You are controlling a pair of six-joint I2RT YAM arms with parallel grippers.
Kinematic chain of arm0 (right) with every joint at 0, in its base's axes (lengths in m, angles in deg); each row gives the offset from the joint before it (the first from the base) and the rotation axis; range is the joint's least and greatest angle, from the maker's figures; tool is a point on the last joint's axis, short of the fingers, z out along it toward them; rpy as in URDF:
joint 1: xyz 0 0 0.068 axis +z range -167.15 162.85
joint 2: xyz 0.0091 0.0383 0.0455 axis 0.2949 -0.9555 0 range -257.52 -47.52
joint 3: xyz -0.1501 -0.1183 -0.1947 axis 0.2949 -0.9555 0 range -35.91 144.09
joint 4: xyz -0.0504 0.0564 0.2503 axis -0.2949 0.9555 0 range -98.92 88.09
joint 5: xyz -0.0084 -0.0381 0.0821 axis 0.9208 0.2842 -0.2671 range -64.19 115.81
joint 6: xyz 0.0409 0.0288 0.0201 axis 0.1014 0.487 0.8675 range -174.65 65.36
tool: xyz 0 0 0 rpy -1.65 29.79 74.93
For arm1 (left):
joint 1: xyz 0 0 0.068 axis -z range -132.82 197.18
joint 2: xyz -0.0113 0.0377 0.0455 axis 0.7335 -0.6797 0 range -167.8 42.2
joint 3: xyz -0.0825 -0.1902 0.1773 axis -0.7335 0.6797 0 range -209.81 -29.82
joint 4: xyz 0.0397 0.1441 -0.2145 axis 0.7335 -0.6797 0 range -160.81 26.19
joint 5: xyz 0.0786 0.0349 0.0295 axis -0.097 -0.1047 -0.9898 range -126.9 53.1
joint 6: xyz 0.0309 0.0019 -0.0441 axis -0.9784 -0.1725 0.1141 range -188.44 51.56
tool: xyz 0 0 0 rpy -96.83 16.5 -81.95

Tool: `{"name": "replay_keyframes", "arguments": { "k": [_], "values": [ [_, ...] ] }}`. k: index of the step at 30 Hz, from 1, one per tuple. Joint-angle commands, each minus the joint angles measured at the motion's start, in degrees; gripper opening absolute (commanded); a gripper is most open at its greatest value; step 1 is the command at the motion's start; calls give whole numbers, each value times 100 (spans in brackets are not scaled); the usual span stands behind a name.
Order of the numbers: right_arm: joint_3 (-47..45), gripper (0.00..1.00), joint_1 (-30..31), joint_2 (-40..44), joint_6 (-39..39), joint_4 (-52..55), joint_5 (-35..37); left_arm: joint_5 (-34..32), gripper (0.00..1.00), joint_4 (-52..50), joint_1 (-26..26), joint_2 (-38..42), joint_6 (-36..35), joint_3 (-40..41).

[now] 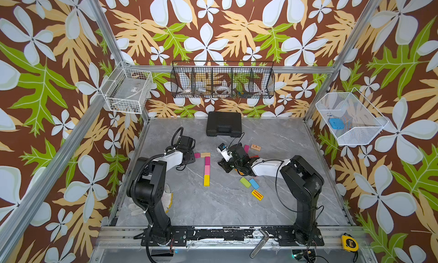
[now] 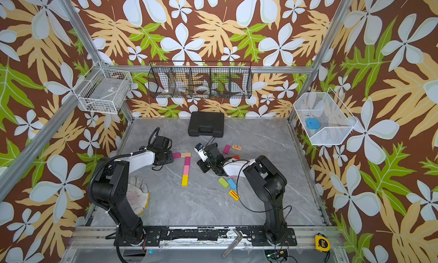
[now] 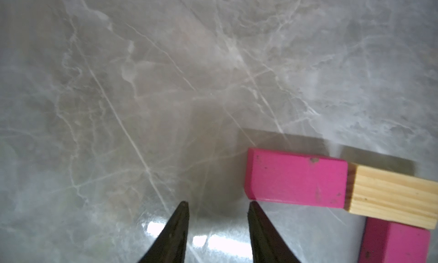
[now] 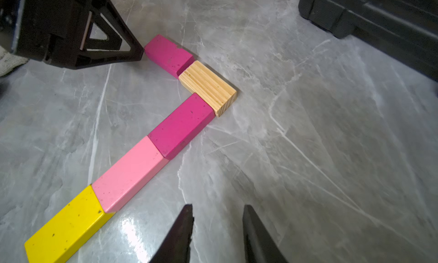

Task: Assemble the number 7 with building blocks
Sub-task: Adjust the building block at the center of the board.

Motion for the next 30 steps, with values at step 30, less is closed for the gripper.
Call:
{"name": "replay_keyframes", "arguments": {
  "k": [30],
  "values": [
    [4701, 27, -116, -2758, -467, 2410, -1064, 374, 39, 336, -466, -585, -46, -475]
  ]
}}
